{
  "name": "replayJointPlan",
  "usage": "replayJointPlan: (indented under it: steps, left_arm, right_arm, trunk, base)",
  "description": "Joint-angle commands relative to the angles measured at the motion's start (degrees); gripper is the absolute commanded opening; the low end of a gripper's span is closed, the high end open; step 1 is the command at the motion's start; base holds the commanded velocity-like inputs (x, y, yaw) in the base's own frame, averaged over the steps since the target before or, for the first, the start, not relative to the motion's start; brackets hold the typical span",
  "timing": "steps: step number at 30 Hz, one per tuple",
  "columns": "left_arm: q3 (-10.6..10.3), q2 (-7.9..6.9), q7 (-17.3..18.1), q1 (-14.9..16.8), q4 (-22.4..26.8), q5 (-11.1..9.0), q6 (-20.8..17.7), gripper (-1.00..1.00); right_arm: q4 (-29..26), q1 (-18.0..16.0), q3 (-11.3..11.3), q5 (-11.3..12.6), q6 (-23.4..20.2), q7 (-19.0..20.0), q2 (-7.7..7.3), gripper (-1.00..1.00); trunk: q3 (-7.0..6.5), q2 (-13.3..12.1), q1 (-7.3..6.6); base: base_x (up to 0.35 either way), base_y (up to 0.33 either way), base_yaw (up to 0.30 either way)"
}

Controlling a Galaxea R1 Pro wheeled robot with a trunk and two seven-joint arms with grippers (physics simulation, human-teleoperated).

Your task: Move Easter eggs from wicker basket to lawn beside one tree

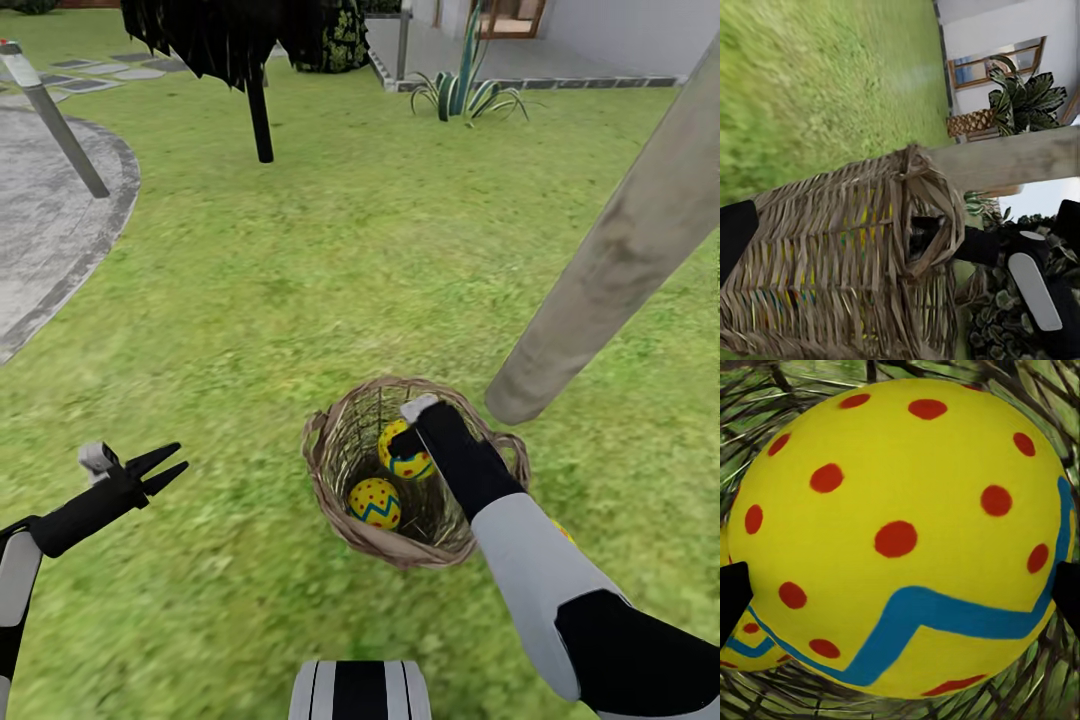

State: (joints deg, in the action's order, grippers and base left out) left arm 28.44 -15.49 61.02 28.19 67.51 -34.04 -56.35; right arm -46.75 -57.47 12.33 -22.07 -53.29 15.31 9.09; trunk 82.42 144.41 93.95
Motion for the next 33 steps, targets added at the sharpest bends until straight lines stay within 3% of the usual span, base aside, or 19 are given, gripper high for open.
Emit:
replayJointPlan:
  steps: [1,5,11,13,17,21,22,24,25,27,33]
  left_arm:
    - [0.04,-0.03,0.15,0.02,-0.04,0.02,-0.25,1.0]
    - [0.04,0.0,0.15,0.02,-0.09,0.02,-0.25,1.0]
    - [0.04,-0.04,0.15,0.02,-0.09,0.02,-0.25,1.0]
    - [0.04,-0.06,0.15,0.02,-0.02,0.02,-0.25,1.0]
    - [0.04,-0.07,0.16,0.02,-0.15,0.02,-0.25,1.0]
    - [0.04,-0.08,0.16,0.02,-0.18,0.02,-0.25,1.0]
    - [0.04,-0.07,0.15,0.02,-0.18,0.02,-0.25,1.0]
    - [0.04,-0.07,0.15,0.02,-0.18,0.02,-0.25,1.0]
    - [0.04,-0.07,0.15,0.02,-0.18,0.02,-0.25,1.0]
    - [0.04,-0.07,0.15,0.03,-0.11,0.05,-0.25,1.0]
    - [0.04,-0.07,0.14,0.02,-0.1,0.11,-0.25,1.0]
  right_arm:
    - [-1.26,0.09,-0.03,-0.61,-0.22,0.81,0.03,-1.0]
    - [-13.38,5.25,-0.37,-0.6,-3.71,8.05,-0.01,-1.0]
    - [-22.3,12.22,-0.46,-0.6,-4.45,9.29,-0.12,-1.0]
    - [-27.74,15.39,-0.51,-0.64,-4.48,9.29,-0.12,-1.0]
    - [-33.59,18.78,-4.24,-0.69,-4.46,9.27,-0.12,-1.0]
    - [-35.52,19.3,-7.46,-0.69,-4.35,9.29,-0.12,-1.0]
    - [-35.67,19.32,-9.28,-0.65,-4.31,9.86,-0.12,-1.0]
    - [-35.75,19.33,-11.82,-0.65,-4.28,14.75,-0.14,-1.0]
    - [-35.77,19.33,-12.75,-0.69,-4.28,20.25,-0.36,-1.0]
    - [-35.96,19.33,-13.75,-0.76,-4.23,27.35,-0.92,-1.0]
    - [-37.2,19.33,-15.56,-0.77,-4.16,31.58,-1.09,-1.0]
  trunk:
    - [-0.19,0.0,-0.03]
    - [-1.08,-0.06,-0.13]
    - [-2.41,-0.14,-0.29]
    - [-2.85,-0.16,-0.34]
    - [-3.73,-0.22,-0.44]
    - [-4.62,-0.27,-0.55]
    - [-4.84,-0.28,-0.57]
    - [-5.29,-0.31,-0.62]
    - [-5.51,-0.32,-0.65]
    - [-5.95,-0.35,-0.7]
    - [-7.28,-0.43,-0.86]
  base:
    - [-0.001,0.0,0.0]
    - [-0.002,0.0,0.0]
    - [-0.222,0.0,0.0]
    - [-0.026,0.0,0.0]
    - [-0.003,0.0,0.0]
    - [0.0,0.0,0.0]
    - [0.0,0.0,0.0]
    - [0.0,0.0,0.0]
    - [0.0,0.0,0.0]
    - [0.0,0.0,0.0]
    - [0.0,0.0,0.0]
